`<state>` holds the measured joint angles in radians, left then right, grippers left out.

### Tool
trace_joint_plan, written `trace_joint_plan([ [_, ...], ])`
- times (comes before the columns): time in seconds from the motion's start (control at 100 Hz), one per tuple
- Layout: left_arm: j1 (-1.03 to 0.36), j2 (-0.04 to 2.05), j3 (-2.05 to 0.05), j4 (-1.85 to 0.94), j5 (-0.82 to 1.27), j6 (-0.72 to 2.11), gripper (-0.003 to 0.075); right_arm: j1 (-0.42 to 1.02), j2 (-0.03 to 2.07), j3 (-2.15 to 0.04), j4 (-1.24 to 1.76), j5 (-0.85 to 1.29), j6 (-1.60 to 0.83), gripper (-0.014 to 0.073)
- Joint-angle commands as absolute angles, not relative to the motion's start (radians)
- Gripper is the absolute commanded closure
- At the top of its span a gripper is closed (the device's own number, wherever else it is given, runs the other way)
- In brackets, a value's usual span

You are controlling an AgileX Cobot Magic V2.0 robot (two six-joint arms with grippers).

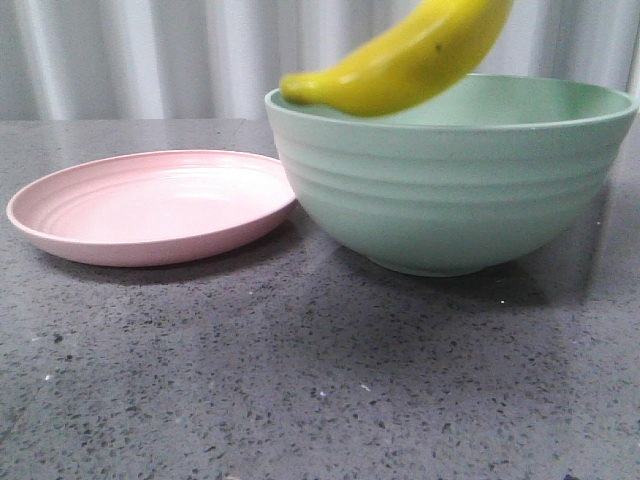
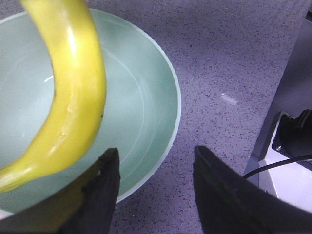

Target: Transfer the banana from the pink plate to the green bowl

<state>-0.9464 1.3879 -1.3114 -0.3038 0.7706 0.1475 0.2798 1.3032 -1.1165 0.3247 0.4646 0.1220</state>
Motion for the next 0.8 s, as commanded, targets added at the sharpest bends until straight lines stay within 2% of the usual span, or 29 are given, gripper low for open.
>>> trace_joint_plan([
  [0.0,-0.951,1.351,-1.347,-0.329,0.724,0.146,0.0404,0.275,1.311,-1.155,0.291,0.417,0.115,0.0388],
  [0.09,-0.951,1.351,-1.347,-0.329,0.724,0.146,0.0404,0.275,1.334,-1.155,0.289,0.438,0.115,0.0251],
  [0.16,-0.951,1.351,-1.347,-0.329,0.724,0.146,0.0404,0.275,1.342,-1.155,0.289,0.456,0.115,0.0193],
  [0.55,-0.951,1.351,-1.347,-0.329,0.724,0.146,0.0405,0.275,1.302,-1.155,0.254,0.458,0.115,0.0190],
  [0.6,-0.951,1.351,-1.347,-0.329,0.724,0.146,0.0410,0.275,1.284,-1.155,0.247,0.472,0.115,0.0215],
  [0.67,-0.951,1.351,-1.347,-0.329,0.724,0.146,0.0458,0.275,1.256,-1.155,0.245,0.494,0.115,0.0310],
  [0.79,-0.951,1.344,-1.347,-0.329,0.720,0.146,0.0630,0.275,1.207,-1.155,0.229,0.523,0.115,0.0573],
])
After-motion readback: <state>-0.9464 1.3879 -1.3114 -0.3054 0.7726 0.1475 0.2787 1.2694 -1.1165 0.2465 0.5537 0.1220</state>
